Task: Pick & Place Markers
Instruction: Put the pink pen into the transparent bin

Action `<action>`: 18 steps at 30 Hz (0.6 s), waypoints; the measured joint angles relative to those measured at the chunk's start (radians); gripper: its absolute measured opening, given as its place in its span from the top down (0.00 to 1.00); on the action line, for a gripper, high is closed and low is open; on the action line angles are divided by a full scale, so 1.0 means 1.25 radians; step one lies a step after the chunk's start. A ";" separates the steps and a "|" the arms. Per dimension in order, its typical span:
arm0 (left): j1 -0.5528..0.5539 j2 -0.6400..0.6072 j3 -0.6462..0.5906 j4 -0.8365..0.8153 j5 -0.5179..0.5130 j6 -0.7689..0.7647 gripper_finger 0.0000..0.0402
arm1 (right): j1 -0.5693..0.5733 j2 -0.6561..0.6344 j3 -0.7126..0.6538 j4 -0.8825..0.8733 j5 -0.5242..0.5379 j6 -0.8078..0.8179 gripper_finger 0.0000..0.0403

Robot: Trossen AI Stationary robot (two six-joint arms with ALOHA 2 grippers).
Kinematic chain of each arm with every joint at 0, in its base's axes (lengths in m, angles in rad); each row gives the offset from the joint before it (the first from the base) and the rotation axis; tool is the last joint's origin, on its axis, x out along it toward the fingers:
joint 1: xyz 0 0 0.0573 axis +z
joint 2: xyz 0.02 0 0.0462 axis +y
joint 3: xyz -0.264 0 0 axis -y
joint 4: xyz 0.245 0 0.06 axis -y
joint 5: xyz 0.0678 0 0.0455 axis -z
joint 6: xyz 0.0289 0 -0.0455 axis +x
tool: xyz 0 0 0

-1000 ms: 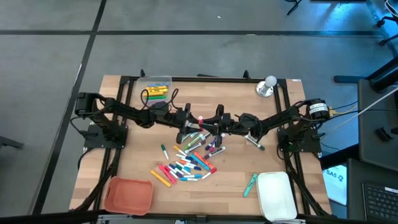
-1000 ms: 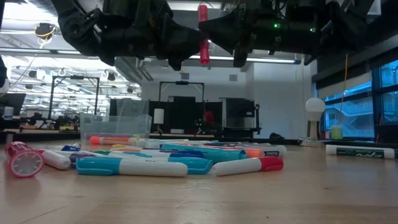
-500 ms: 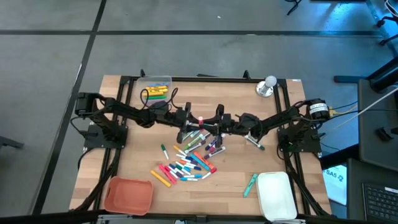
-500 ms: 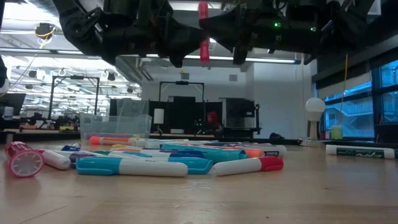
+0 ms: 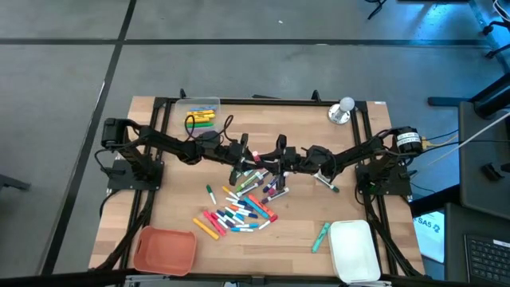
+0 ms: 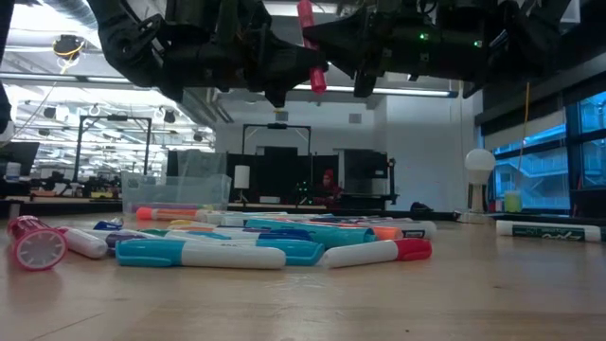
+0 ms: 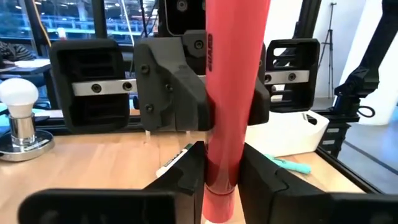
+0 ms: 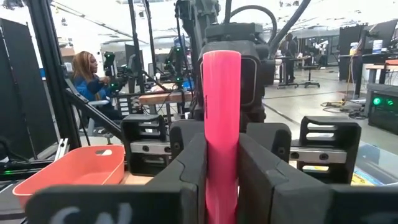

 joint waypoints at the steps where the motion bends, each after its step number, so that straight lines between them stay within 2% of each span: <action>1: 0.002 0.000 0.000 -0.002 0.001 -0.002 0.84 | 0.000 0.000 0.000 -0.003 0.000 0.005 0.83; 4: 0.016 -0.021 0.000 -0.067 -0.009 -0.011 0.84 | 0.000 0.000 0.000 -0.020 0.029 0.040 0.73; 7: 0.041 -0.092 0.000 -0.281 -0.085 0.018 0.84 | 0.001 -0.006 0.000 -0.057 0.133 0.054 0.60; 10: 0.077 -0.191 0.035 -0.639 -0.279 0.095 0.84 | 0.008 -0.034 0.000 -0.166 0.260 0.063 0.50; 12: 0.105 -0.245 0.081 -0.866 -0.468 0.145 0.84 | 0.010 -0.055 0.000 -0.251 0.324 0.068 0.47; 14: 0.148 -0.275 0.118 -1.024 -0.635 0.184 0.84 | 0.010 -0.077 -0.001 -0.306 0.356 0.083 0.46; 16: 0.207 -0.288 0.139 -1.116 -0.714 0.211 0.84 | 0.010 -0.098 -0.001 -0.321 0.363 0.096 0.46; 18: 0.274 -0.291 0.143 -1.152 -0.717 0.248 0.84 | 0.010 -0.109 -0.001 -0.319 0.360 0.099 0.46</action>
